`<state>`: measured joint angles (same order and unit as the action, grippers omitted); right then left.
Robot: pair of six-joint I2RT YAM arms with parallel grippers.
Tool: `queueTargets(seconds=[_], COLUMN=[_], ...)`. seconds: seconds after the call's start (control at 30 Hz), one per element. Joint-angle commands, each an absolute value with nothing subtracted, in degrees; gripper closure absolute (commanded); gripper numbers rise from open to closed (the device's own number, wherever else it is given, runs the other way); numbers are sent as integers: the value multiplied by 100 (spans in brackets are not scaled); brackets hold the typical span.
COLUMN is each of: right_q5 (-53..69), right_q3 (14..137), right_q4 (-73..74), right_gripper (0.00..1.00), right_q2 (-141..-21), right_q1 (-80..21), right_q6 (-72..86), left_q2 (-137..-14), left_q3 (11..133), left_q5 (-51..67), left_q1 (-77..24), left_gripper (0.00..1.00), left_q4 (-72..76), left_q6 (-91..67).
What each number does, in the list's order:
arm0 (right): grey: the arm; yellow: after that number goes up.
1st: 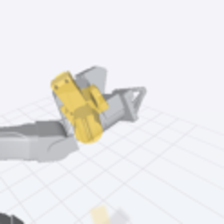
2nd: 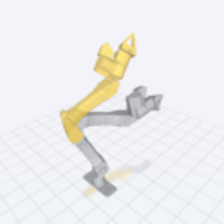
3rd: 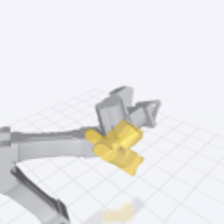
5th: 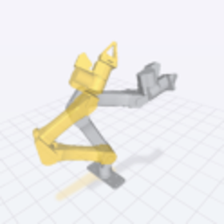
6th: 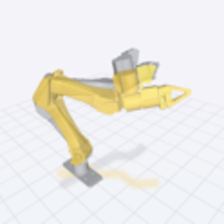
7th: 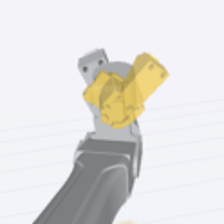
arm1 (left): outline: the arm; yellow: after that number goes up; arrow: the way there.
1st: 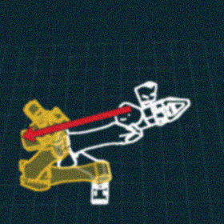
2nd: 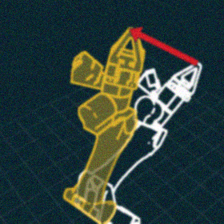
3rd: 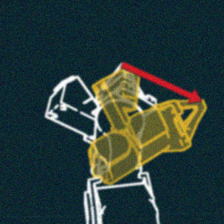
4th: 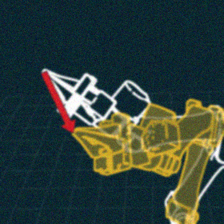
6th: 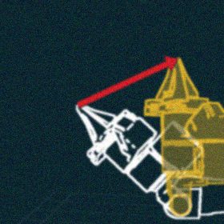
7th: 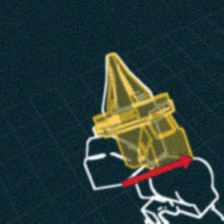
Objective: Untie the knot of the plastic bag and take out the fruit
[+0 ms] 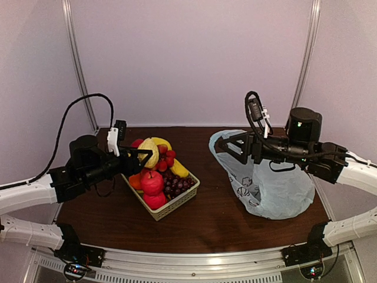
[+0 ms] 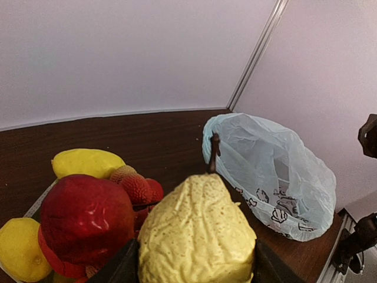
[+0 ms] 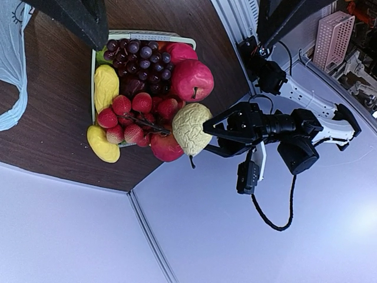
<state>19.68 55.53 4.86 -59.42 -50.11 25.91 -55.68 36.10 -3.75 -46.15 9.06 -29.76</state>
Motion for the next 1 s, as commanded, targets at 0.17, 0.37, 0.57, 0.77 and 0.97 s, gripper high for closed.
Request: queueTargets(seconds=[0.17, 0.37, 0.57, 0.77, 0.97], right_q5=[1832, 1823, 1816, 1805, 1807], right_q3=[5425, 5405, 5396, 5355, 5339], right_q4=[396, 374, 387, 364, 353], right_gripper=[12, 12, 12, 12, 12], right_q2=[-5854, -5854, -5835, -5812, -5810], right_q1=[-4994, -4999, -4994, -4997, -4992], right_q6=[2593, 2593, 2593, 2613, 2617], left_q2=[-5583, -5549, -5536, -5532, -5479], left_q3=[3658, 3554, 3535, 3439, 3411], left_q5=[-316, -283, -257, -185, -166], left_q1=[-4583, -4588, -4587, -4587, -4587], left_gripper=[51, 51, 50, 50, 50], left_q4=[1029, 1011, 985, 984, 895], left_q6=[-3128, -3245, -3299, -3381, -3393])
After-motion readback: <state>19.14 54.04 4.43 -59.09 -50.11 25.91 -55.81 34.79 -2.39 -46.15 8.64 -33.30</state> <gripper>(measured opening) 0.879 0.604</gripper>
